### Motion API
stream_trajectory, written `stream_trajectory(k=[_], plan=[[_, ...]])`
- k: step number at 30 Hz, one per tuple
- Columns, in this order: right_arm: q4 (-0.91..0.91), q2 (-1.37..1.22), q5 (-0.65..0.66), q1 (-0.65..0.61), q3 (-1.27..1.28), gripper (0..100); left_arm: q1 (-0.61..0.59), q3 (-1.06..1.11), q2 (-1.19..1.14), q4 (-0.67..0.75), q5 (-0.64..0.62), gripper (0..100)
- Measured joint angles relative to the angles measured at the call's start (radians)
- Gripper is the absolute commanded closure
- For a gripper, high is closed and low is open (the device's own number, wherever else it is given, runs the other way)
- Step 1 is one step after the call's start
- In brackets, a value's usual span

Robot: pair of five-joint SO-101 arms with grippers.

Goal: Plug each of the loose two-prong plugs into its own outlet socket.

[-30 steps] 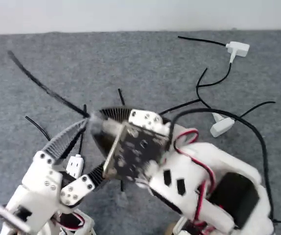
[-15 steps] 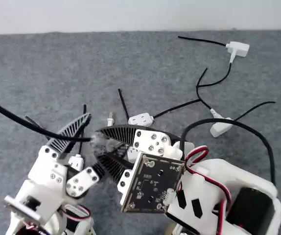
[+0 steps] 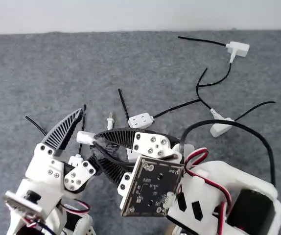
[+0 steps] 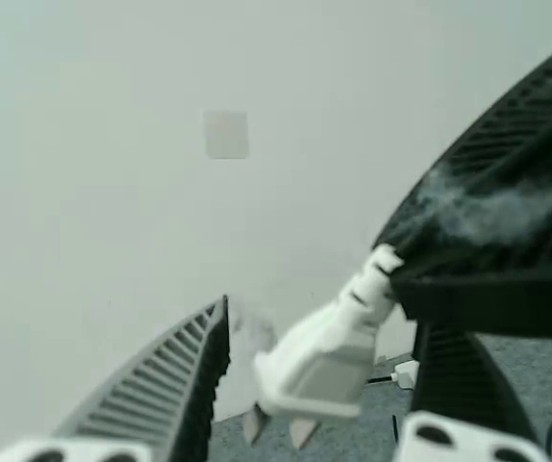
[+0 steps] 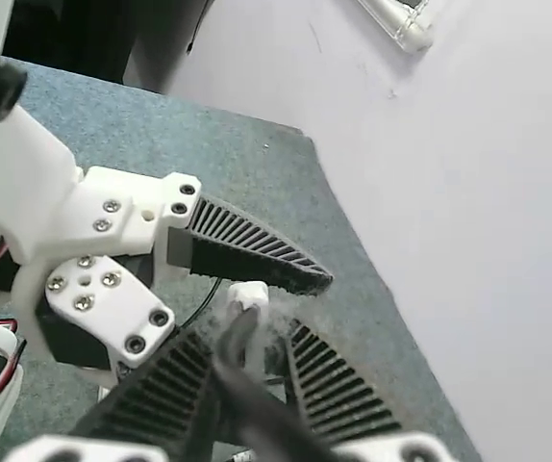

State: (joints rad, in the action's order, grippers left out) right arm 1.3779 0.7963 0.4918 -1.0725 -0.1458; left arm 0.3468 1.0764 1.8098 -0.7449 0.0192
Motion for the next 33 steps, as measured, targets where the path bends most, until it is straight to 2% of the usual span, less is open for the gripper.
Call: stream_trajectory(k=[10, 18, 22, 26, 30, 33], plan=[[0.011, 0.000, 0.000, 0.003, 0.048, 99.1, -0.002, 0.058, 0.000, -0.025, 0.000, 70], [-0.025, -0.005, 0.000, 0.133, 0.048, 99.1, -0.002, 0.098, 0.000, -0.014, 0.003, 70], [-0.025, -0.057, 0.000, 0.147, 0.048, 99.1, -0.002, 0.190, 0.000, 0.048, 0.048, 70], [-0.025, -0.091, 0.000, 0.235, 0.048, 99.1, -0.005, 0.247, 0.000, 0.060, 0.109, 70], [-0.017, -0.138, 0.000, 0.318, 0.055, 99.1, -0.091, 0.301, 0.000, 0.071, 0.158, 70], [-0.002, -0.190, 0.000, 0.333, 0.078, 99.1, -0.219, 0.351, 0.000, 0.132, 0.169, 70]])
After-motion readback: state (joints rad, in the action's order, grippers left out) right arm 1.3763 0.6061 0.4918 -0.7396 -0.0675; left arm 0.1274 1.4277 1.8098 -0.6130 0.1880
